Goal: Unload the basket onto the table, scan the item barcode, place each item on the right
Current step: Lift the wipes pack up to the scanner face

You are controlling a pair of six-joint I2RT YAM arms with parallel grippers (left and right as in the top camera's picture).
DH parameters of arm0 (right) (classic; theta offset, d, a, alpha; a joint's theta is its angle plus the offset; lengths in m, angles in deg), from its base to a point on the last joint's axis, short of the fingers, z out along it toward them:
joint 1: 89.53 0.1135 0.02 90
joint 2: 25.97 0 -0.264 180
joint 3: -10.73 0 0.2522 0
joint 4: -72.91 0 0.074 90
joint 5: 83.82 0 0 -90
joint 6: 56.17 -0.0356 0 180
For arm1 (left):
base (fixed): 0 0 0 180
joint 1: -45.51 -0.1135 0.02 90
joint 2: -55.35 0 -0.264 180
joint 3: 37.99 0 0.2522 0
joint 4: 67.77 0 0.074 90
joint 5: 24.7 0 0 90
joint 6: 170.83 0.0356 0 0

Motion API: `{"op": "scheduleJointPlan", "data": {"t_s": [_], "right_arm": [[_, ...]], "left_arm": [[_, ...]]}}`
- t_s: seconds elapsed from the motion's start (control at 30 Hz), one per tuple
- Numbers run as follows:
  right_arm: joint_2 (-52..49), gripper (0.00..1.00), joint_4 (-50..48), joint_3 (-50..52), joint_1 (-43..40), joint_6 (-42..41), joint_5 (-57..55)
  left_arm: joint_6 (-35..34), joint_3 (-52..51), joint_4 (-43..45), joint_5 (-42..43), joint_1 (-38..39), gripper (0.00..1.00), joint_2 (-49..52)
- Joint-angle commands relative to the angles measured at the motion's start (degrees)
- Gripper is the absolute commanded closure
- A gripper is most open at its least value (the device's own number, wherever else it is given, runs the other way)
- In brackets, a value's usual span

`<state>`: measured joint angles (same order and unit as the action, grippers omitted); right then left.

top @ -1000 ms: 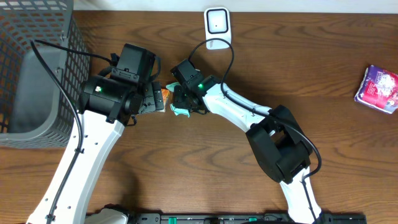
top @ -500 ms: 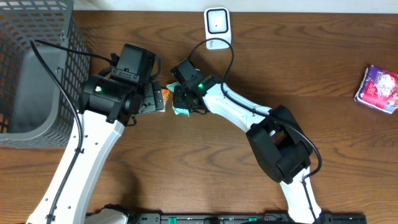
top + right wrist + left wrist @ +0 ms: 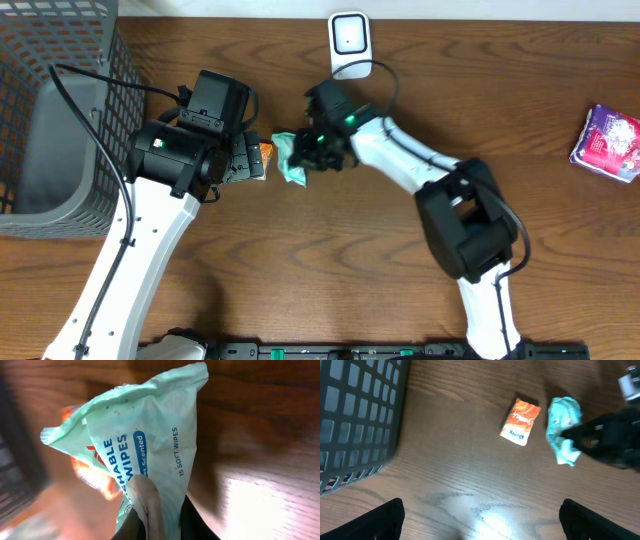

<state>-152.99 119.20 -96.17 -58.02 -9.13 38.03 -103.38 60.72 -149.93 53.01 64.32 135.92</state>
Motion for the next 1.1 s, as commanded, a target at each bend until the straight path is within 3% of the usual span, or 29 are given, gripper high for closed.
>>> {"op": "scheduleJointPlan", "data": {"t_s": [0.0, 0.2, 0.5, 0.83, 1.07], "right_arm": [[1.4, 0.99, 1.9, 0.0, -3.4, 4.2, 19.3], [1.4, 0.99, 7.7, 0.0, -6.7, 6.9, 30.5], [1.4, 0.98, 12.0, 0.0, -7.7, 6.8, 37.4], [1.4, 0.99, 12.1, 0.0, -7.7, 6.6, 28.5], [1.7, 0.99, 12.3, 0.0, -5.7, 6.6, 14.2]], "left_arm": [[-0.5, 0.5, -0.2, -0.1, -0.3, 0.02, -0.3], [-0.5, 0.5, -0.2, -0.1, -0.3, 0.02, -0.3], [-0.5, 0.5, -0.2, -0.1, -0.3, 0.02, -0.3], [-0.5, 0.5, -0.2, -0.1, -0.3, 0.02, -0.3], [-0.5, 0.5, -0.2, -0.1, -0.3, 0.02, -0.3]]}}
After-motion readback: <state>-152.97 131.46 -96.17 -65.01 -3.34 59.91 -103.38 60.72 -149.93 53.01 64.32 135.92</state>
